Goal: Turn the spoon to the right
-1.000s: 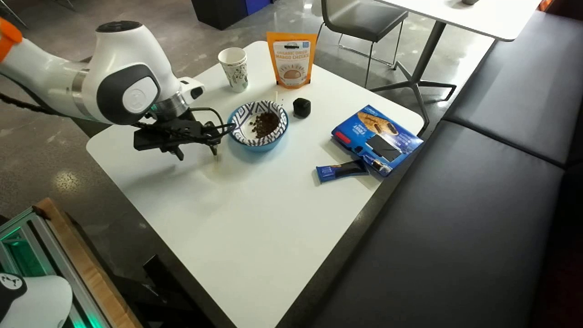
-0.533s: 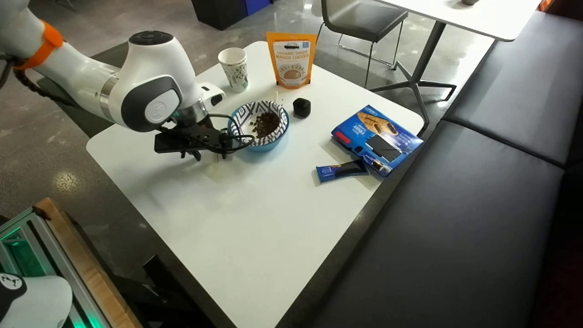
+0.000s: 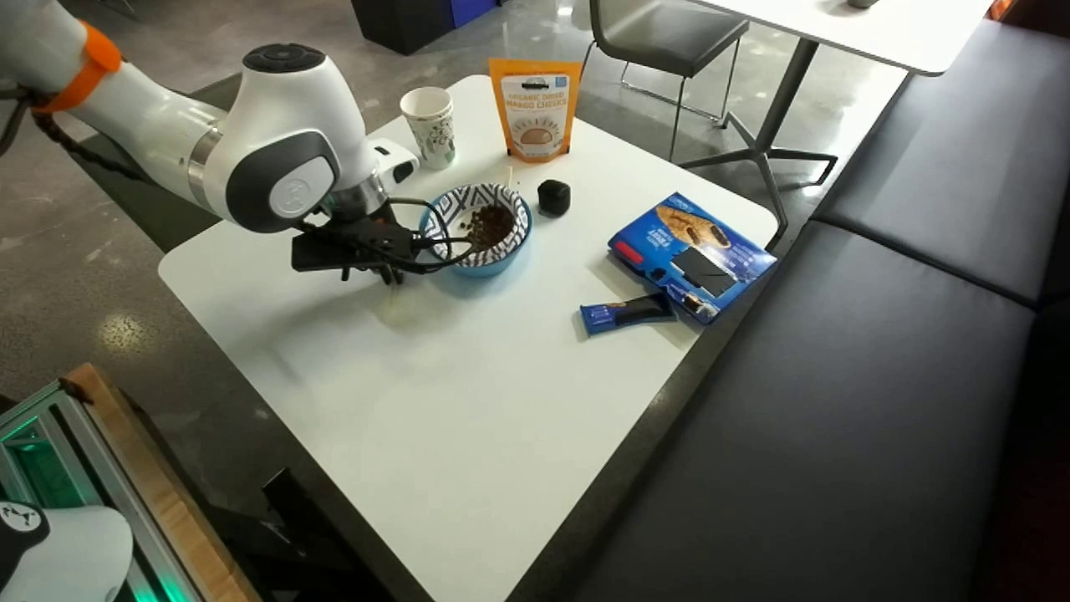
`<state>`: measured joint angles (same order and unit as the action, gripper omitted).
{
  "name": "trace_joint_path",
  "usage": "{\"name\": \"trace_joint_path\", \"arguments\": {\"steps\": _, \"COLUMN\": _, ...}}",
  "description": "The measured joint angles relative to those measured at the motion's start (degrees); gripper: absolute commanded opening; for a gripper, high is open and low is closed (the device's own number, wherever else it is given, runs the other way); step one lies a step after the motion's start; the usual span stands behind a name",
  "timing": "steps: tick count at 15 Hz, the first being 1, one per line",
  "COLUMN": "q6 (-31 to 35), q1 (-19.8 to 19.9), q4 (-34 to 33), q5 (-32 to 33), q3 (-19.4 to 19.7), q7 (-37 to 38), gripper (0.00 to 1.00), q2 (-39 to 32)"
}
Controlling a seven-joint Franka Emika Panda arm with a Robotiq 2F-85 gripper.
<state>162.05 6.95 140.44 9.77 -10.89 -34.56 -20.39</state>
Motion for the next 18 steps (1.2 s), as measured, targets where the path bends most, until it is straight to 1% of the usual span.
{"name": "trace_joint_path", "arguments": {"steps": 4, "q6": -0.9, "q1": -0.2, "q4": 0.0, "q5": -1.0, "q3": -0.6, "q7": 0.9, "gripper": 0.03, "q2": 0.3}}
{"name": "trace_joint_path", "arguments": {"steps": 7, "q6": -6.2, "q1": -1.7, "q4": 0.1, "q5": -3.8, "q3": -0.6, "q7": 8.2, "gripper": 0.03, "q2": 3.2}}
{"name": "trace_joint_path", "arguments": {"steps": 13, "q6": -23.8, "q1": -8.1, "q4": 0.0, "q5": -12.2, "q3": -0.7, "q7": 24.7, "gripper": 0.03, "q2": 14.4}}
{"name": "trace_joint_path", "arguments": {"steps": 15, "q6": -26.4, "q1": -9.5, "q4": 0.3, "q5": -15.8, "q3": -0.6, "q7": 29.2, "gripper": 0.03, "q2": 17.2}}
{"name": "trace_joint_path", "arguments": {"steps": 18, "q6": -26.4, "q1": -10.7, "q4": 1.5, "q5": -19.4, "q3": -0.2, "q7": 36.1, "gripper": 0.03, "q2": 20.3}}
